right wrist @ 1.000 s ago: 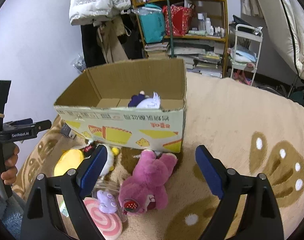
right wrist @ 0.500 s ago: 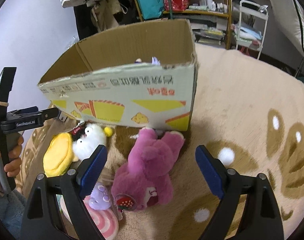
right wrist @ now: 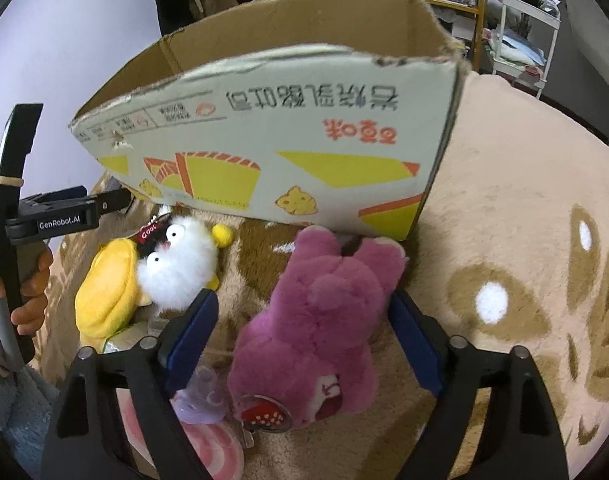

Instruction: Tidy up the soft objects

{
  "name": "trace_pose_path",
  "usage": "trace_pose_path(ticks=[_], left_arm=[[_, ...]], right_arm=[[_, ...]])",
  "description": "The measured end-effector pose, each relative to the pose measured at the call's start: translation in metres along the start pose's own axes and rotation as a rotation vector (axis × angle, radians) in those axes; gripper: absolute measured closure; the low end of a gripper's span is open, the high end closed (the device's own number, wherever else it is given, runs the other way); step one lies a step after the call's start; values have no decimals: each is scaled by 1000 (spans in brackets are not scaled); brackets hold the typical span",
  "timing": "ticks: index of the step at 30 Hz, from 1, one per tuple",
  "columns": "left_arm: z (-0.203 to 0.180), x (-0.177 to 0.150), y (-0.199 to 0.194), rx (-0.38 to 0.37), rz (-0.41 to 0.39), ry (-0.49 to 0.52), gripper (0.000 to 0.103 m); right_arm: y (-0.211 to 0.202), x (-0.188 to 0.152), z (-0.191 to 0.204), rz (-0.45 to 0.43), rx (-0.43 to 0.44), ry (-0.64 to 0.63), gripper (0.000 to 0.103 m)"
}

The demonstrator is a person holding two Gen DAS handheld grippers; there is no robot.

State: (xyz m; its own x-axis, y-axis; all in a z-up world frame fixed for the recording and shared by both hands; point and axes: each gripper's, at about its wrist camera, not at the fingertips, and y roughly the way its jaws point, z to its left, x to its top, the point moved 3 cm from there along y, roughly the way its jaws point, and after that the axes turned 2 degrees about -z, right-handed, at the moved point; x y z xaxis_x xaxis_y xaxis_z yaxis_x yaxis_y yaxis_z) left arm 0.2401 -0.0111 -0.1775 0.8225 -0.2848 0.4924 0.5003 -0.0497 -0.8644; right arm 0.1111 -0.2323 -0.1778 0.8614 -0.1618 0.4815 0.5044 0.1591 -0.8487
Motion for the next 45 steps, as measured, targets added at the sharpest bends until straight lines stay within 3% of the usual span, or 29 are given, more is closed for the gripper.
trace_pose_path(ticks=[6,9,11,18,21,32,34,36,45], left_arm=[[-3,-1,-2,2,-16,23,17],[-4,-2,0,-3,-4,36,28],[-3,-2,1,-38,7,19,36],[8,-1,-2,-59,4,-70,66],[13,-2,-5,-86,-5,-97,71],[12,-4,1,-73,27,-106,71],[11,-5,4,-28,35,-85,68],[9,-5,7,-17,40,-68,51],[7,-3,18,17,35,-48,40]], right_arm=[[5,-5,2,25,-38,-16,23],[9,-8,10,33,-55,-15,29],[9,-11,11,36,-52,-10,30],[10,-19,14,48,-52,-33,41],[5,-24,17,35,-52,-35,44],[-11,-19,13,28,-43,-24,45],[-12,-18,11,29,-40,-23,45],[-10,-20,4,29,-38,-25,45],[-1,-15,1,37,-28,-23,45]])
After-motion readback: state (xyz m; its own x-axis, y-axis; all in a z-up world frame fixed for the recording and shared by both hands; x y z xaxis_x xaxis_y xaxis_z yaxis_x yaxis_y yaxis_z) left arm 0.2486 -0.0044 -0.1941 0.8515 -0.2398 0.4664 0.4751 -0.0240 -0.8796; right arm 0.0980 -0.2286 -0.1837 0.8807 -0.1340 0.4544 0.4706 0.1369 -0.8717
